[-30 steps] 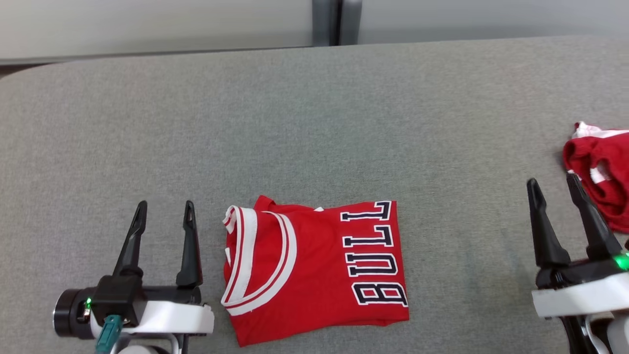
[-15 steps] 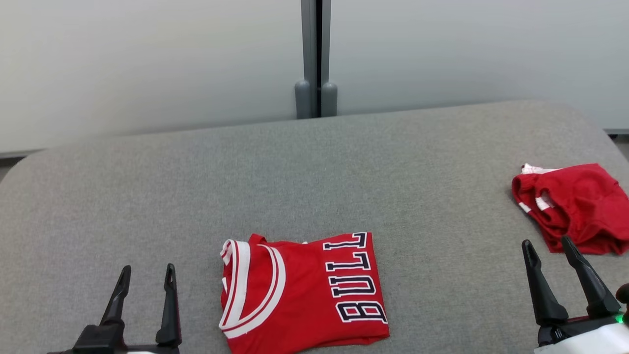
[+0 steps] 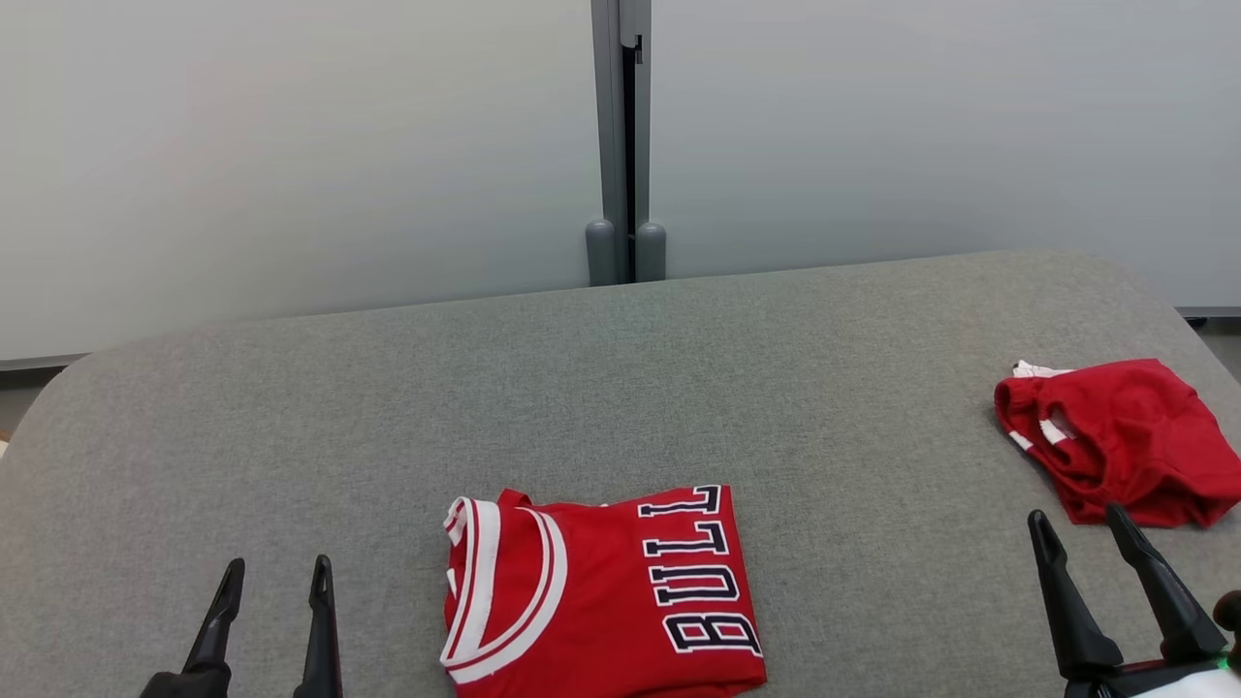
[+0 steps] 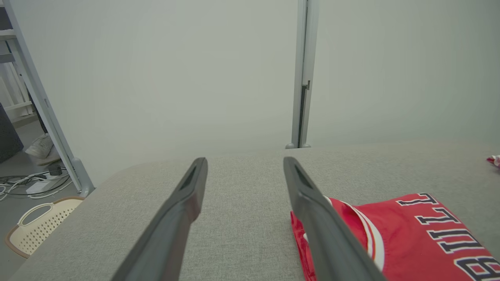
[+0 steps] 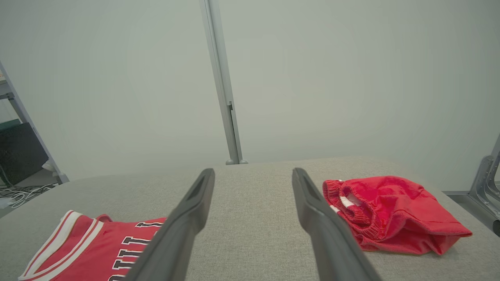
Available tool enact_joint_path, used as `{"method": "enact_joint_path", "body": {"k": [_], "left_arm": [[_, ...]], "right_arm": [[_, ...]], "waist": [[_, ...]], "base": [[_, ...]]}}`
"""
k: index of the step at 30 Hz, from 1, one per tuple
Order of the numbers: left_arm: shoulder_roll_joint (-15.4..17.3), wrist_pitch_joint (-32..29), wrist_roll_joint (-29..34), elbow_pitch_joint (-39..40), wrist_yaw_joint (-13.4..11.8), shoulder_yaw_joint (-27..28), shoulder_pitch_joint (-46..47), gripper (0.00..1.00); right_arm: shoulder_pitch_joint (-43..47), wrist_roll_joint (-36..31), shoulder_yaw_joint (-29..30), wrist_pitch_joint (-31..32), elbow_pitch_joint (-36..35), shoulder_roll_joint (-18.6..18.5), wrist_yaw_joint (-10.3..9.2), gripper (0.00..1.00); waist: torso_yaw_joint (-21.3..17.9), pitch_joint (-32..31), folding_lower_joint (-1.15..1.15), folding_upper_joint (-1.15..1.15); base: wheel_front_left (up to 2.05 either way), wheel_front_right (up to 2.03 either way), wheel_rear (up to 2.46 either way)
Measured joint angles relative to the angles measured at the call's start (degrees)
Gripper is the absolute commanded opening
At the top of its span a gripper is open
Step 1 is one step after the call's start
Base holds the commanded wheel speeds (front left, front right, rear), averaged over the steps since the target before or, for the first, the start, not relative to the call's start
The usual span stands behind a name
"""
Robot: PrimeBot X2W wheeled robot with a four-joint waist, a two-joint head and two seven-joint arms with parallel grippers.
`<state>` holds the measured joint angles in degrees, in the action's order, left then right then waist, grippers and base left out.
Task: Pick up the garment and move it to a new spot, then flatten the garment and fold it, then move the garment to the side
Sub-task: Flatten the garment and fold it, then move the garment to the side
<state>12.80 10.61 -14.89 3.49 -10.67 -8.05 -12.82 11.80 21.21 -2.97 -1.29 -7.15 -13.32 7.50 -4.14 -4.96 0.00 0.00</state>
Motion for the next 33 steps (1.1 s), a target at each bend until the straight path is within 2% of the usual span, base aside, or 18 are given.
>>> {"method": "enact_joint_path", "body": {"k": [24, 29, 33], "left_arm": [[0.62, -1.52, 0.24, 1.81, -1.45, -1.02, 0.45, 1.00], [0.43, -1.24, 0.23, 2.13, -1.46, -1.53, 1.69, 1.00], [0.19, -1.01, 0.24, 2.34, -0.98, -2.42, 3.27, 1.00]], "right_arm": [[-0.10, -0.25, 1.09, 0.79, -0.38, 0.38, 0.00, 1.00], [0.14, -0.38, 2.08, 0.88, -0.02, 0.49, -0.01, 1.00], [1.28, -0.68, 2.93, 1.36, 1.11, 1.14, 0.00, 1.00]], "waist": [[1.36, 1.33, 0.00, 0.00], [3.46, 1.91, 0.00, 0.00], [6.65, 2.36, 0.00, 0.00]], "base": [[0.00, 0.00, 0.00], [0.00, 0.00, 0.00], [0.00, 0.00, 0.00]]}}
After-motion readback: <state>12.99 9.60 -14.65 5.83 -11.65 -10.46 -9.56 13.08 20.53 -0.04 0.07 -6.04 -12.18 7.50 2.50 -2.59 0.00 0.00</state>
